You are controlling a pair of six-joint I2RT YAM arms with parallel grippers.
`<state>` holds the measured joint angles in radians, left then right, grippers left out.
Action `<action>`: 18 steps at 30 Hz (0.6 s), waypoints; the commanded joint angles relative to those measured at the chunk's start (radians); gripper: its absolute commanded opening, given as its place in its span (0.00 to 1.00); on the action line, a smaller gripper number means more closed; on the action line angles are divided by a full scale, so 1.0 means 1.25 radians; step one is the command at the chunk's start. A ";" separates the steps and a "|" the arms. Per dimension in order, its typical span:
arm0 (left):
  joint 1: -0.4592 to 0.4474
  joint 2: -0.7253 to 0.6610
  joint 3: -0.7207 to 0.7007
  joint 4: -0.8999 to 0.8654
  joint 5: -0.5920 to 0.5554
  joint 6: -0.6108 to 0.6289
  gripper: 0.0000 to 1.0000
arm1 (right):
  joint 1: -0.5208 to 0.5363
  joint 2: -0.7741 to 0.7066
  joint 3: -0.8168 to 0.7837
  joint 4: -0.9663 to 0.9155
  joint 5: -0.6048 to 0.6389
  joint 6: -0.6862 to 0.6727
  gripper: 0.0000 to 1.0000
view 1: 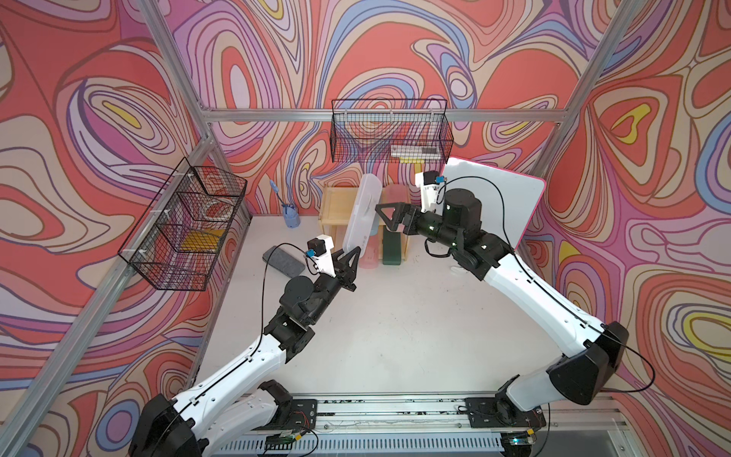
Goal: Remove the pencil cases from the shelf
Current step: Pick up the pencil case from the shelf.
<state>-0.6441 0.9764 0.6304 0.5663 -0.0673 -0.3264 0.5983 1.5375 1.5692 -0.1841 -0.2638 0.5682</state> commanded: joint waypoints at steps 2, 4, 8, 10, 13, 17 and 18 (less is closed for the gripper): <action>-0.031 -0.015 0.002 0.009 -0.091 0.113 0.17 | 0.027 0.069 0.022 0.026 -0.053 0.078 0.98; -0.037 -0.016 0.000 0.014 -0.092 0.116 0.17 | 0.038 0.088 0.021 0.044 -0.053 0.092 0.98; -0.043 -0.024 -0.005 0.015 -0.094 0.115 0.17 | 0.045 0.115 0.012 0.090 -0.061 0.129 0.98; -0.046 -0.029 -0.008 0.013 -0.093 0.113 0.17 | 0.048 0.124 0.006 0.126 -0.080 0.149 0.98; -0.049 -0.035 -0.018 0.016 -0.096 0.109 0.17 | 0.054 0.142 0.009 0.167 -0.109 0.172 0.98; -0.052 -0.043 -0.026 0.016 -0.099 0.104 0.17 | 0.055 0.154 0.008 0.190 -0.114 0.189 0.98; -0.052 -0.045 -0.029 0.015 -0.099 0.103 0.18 | 0.055 0.154 0.004 0.196 -0.114 0.191 0.96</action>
<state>-0.6998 0.9409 0.6090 0.5385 -0.1825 -0.2089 0.6590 1.7203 1.5818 0.0044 -0.3851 0.7795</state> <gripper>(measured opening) 0.208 0.971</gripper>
